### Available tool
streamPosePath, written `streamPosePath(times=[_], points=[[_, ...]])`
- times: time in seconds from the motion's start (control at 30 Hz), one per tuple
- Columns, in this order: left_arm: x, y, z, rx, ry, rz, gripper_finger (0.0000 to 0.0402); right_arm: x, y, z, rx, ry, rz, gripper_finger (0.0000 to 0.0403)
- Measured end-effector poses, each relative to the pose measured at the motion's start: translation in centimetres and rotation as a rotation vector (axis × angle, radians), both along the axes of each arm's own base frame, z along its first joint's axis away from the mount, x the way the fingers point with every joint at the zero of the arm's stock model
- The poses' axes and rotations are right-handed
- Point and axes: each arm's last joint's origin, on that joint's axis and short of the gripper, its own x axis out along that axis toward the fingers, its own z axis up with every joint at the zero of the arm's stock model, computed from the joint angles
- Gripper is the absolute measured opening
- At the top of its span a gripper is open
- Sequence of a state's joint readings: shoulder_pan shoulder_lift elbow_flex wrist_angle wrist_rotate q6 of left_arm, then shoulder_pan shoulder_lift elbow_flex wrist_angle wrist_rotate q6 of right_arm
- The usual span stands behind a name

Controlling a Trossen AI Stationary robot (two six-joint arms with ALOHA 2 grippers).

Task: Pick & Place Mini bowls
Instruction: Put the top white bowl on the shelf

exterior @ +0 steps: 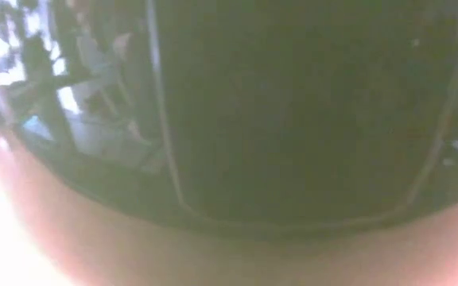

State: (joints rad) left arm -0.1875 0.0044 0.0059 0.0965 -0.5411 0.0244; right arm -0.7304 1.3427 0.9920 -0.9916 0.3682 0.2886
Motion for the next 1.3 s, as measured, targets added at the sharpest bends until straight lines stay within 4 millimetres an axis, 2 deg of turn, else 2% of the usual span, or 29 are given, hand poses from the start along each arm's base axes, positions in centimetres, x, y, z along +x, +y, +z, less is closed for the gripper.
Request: streamPosePath(times=[0.27, 0.63, 0.97, 1.3], points=[[0.0, 0.0, 0.0, -0.006, -0.007, 0.000, 0.0000, -0.1, 1.9, 1.9, -0.060, -0.069, 0.062, 0.0012], [-0.1, 0.1, 0.3, -0.100, -0.026, 0.037, 0.0000, 0.1, 2.2, 2.1, -0.064, -0.073, 0.086, 0.0012], [0.2, 0.1, 3.2, -0.083, -0.018, 0.057, 0.0000, 0.1, 2.2, 2.1, -0.063, -0.062, 0.110, 0.0012], [2.1, -0.1, 6.3, -0.107, 0.047, 0.102, 0.0000, 0.1, 2.2, 2.1, -0.063, -0.049, 0.137, 0.0012]])
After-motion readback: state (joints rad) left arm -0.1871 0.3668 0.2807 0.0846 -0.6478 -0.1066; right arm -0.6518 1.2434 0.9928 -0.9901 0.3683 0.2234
